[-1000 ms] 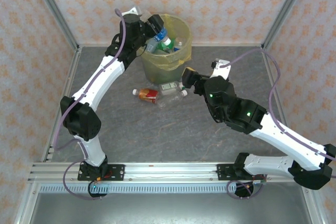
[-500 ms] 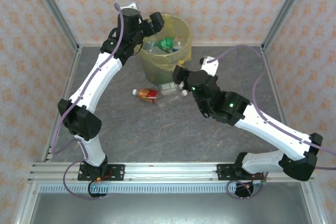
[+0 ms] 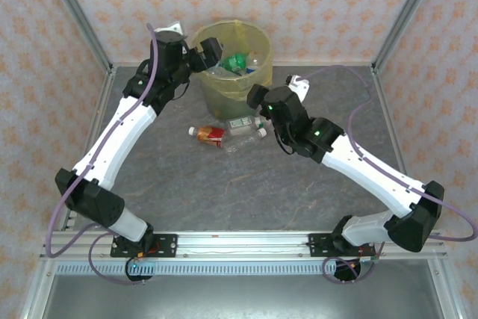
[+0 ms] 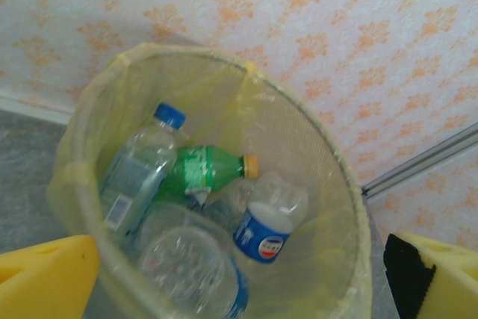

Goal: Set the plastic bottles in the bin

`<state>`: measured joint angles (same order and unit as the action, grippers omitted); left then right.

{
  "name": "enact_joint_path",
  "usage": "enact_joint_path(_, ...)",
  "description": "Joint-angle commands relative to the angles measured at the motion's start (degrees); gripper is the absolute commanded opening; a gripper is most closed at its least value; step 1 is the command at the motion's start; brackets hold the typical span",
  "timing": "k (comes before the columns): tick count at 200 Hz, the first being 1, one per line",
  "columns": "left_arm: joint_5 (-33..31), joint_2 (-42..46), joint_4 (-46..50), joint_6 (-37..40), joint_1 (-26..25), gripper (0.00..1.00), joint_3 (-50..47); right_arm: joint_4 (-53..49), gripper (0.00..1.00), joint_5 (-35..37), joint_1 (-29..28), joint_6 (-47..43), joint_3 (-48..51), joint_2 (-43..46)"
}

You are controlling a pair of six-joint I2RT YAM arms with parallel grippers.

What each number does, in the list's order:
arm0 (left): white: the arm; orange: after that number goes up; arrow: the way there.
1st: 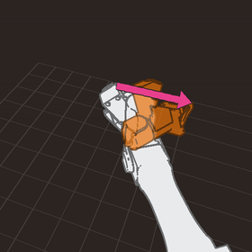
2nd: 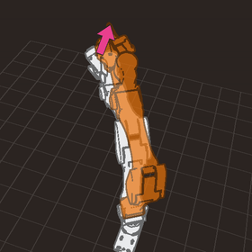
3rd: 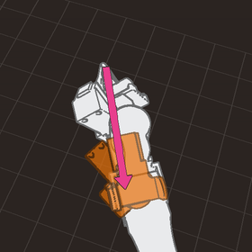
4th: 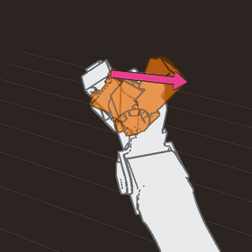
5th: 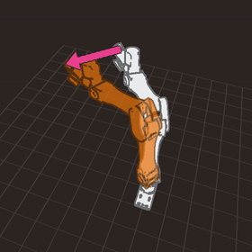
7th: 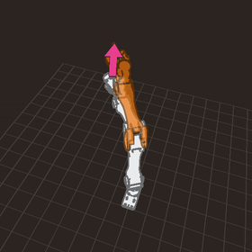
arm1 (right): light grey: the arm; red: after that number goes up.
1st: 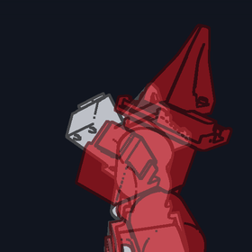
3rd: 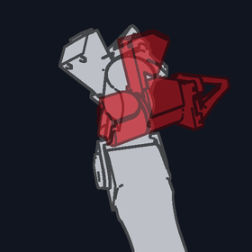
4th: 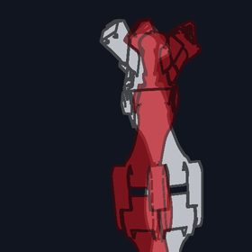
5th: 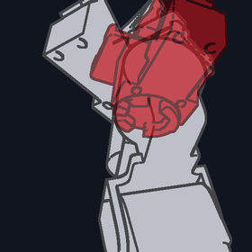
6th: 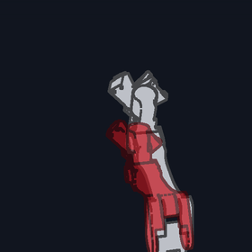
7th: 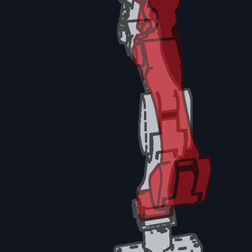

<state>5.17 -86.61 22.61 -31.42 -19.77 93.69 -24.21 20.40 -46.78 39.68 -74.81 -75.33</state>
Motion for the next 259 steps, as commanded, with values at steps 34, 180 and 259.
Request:
enact_joint_path(34,-4.76,7.53,-0.70,-1.80,-0.01,0.96,-9.44,5.68,1.00,-6.58,2.96,-1.39,7.74,5.13)
enact_joint_path(180,-8.02,15.27,9.26,-18.06,0.57,0.95,-22.59,7.62,1.00,-9.84,4.60,-14.74,13.17,16.07)
enact_joint_path(259,0.73,19.52,0.78,-29.59,6.65,0.95,-36.46,8.00,1.00,-11.26,5.01,-16.32,11.97,14.69)
